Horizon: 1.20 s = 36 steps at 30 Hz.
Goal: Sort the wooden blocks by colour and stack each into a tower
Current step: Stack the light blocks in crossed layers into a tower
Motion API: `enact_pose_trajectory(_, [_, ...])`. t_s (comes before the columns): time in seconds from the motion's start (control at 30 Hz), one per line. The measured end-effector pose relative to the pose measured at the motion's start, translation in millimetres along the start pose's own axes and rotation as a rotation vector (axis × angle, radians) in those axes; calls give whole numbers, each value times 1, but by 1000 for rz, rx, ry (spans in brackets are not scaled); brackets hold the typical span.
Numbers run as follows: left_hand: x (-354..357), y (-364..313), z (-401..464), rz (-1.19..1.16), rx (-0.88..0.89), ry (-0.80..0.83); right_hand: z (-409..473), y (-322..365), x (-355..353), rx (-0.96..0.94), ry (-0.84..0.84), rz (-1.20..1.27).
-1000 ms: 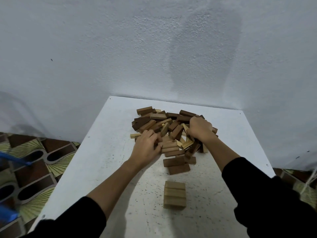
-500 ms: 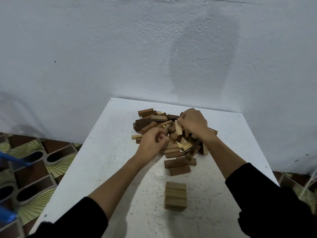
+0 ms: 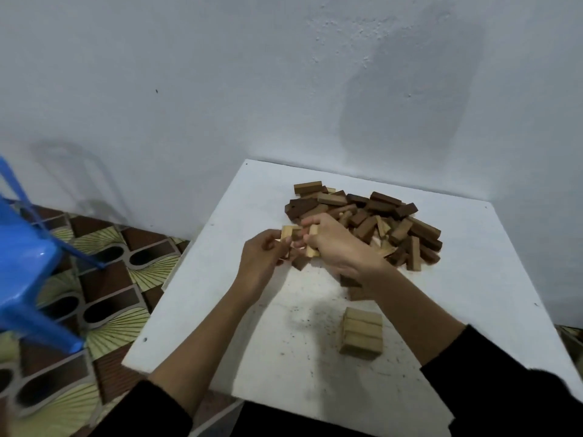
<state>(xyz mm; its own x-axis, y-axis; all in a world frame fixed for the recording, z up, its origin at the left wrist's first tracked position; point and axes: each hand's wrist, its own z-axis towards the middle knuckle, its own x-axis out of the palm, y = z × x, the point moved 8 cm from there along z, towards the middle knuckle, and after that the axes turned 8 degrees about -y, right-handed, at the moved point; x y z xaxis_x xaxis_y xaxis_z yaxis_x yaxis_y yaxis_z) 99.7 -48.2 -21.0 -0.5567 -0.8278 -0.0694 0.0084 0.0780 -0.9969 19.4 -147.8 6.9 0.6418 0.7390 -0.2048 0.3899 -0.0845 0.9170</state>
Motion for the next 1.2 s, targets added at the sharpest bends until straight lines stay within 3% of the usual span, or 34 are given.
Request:
enact_pose_trajectory(0.2, [-51,36,-13,287,-65,-90,-7,-39,49,-40,-124,-121])
enact_pose_trajectory(0.37, [-65,36,-15,478,21,-105,-7,-48,69,-137,-160,-244])
enact_pose_trajectory(0.77, [-75,42,-12,512,126,-260,-5,-60,62,-297,-264,-355])
enact_pose_trajectory(0.97, [-70,47,-10,515,143,-207,-9,-59,54,-453,-465,-569])
enact_pose_trajectory(1.2, [-62,47,-15,428,144,-96,-13,-64,64,-437,-252,-414])
